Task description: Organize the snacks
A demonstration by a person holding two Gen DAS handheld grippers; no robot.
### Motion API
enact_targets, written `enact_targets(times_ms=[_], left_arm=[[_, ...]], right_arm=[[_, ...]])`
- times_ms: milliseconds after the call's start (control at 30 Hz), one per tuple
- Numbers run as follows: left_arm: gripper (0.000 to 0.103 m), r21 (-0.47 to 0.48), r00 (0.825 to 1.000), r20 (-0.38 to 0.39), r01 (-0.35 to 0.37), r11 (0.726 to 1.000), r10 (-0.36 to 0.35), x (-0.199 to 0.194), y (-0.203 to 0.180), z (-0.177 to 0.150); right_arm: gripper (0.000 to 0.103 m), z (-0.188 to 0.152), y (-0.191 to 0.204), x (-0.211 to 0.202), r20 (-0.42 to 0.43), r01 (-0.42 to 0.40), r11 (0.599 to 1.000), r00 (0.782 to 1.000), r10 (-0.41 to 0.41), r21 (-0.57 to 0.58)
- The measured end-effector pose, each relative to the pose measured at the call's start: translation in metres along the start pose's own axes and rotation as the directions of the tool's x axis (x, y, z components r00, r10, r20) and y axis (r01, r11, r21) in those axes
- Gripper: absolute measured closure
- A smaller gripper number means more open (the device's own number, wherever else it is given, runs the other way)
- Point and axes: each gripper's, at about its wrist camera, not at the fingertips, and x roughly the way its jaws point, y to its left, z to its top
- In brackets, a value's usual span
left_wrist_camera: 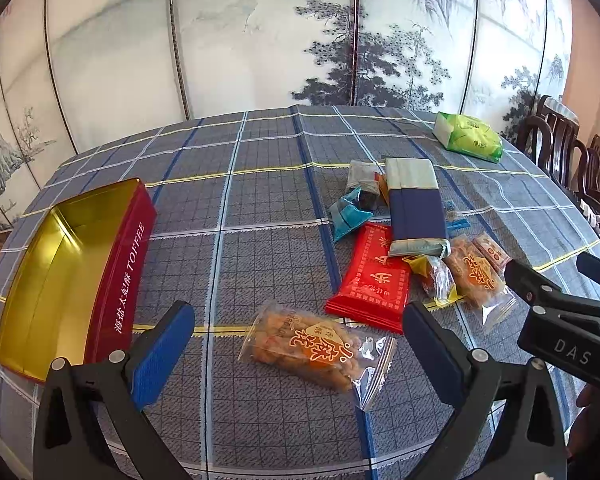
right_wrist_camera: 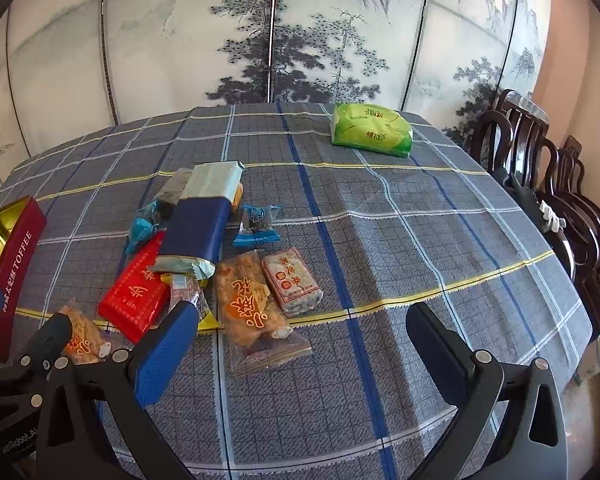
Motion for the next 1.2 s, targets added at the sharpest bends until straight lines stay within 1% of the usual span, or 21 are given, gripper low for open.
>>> enact_targets(times_ms=[300,1200], left_arm=[[0.0,-0.002,1.0,0.003,-0.001,1.0,0.001,0.0002,0.0003,-0.0007],[0.0,0.003,0.999,-0.019,-0.026,1.0,0.026,0.006,0.0034,-0.0036]], right_arm=[[0.0,0.0005,0.0015,0.0025,0.0,0.0,1.0,1.0,0.0,0.002],[0.0,-0.0075,-0.0027,0.003,-0.008,-0.013,1.0,1.0,0.014,0.01]])
